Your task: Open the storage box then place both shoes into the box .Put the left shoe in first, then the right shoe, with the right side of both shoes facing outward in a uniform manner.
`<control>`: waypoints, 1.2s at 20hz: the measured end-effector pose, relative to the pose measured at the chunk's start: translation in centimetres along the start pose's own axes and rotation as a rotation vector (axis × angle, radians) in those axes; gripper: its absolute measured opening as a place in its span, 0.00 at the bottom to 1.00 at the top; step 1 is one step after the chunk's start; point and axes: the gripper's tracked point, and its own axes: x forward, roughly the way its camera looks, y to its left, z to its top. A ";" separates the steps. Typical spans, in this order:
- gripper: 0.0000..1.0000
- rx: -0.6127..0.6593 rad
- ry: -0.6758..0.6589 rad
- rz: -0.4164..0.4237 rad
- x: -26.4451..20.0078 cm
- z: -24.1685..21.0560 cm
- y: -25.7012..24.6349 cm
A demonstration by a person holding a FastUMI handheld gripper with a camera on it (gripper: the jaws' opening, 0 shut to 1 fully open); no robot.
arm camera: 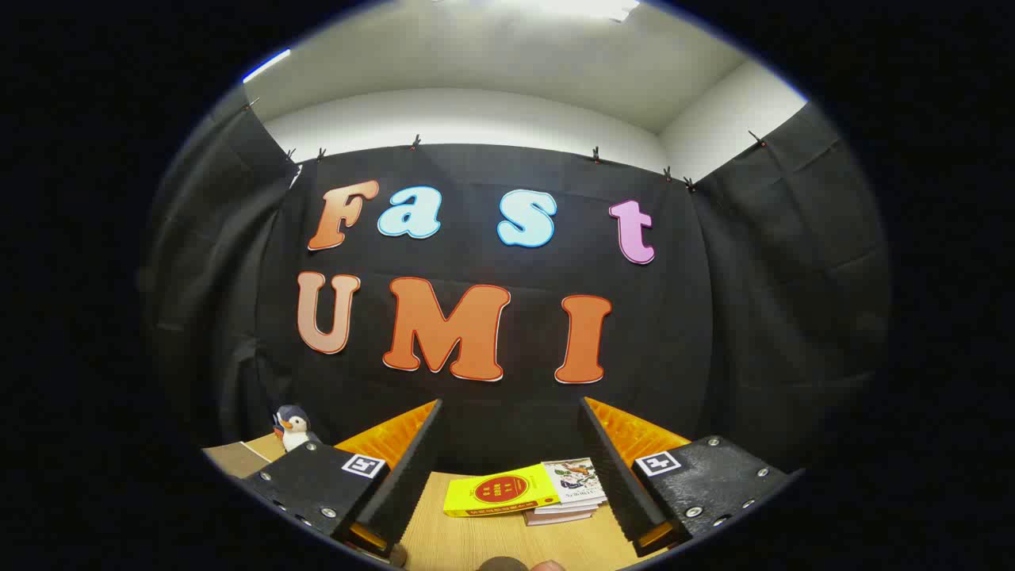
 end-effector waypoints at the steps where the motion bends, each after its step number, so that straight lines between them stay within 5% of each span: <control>1: 0.99 -0.007 0.007 -0.003 0.0 -0.2 -0.1; 16: 0.98 -0.053 -0.037 0.053 0.7 -0.5 0.6; 24: 0.98 0.060 0.134 0.186 2.0 -4.6 4.5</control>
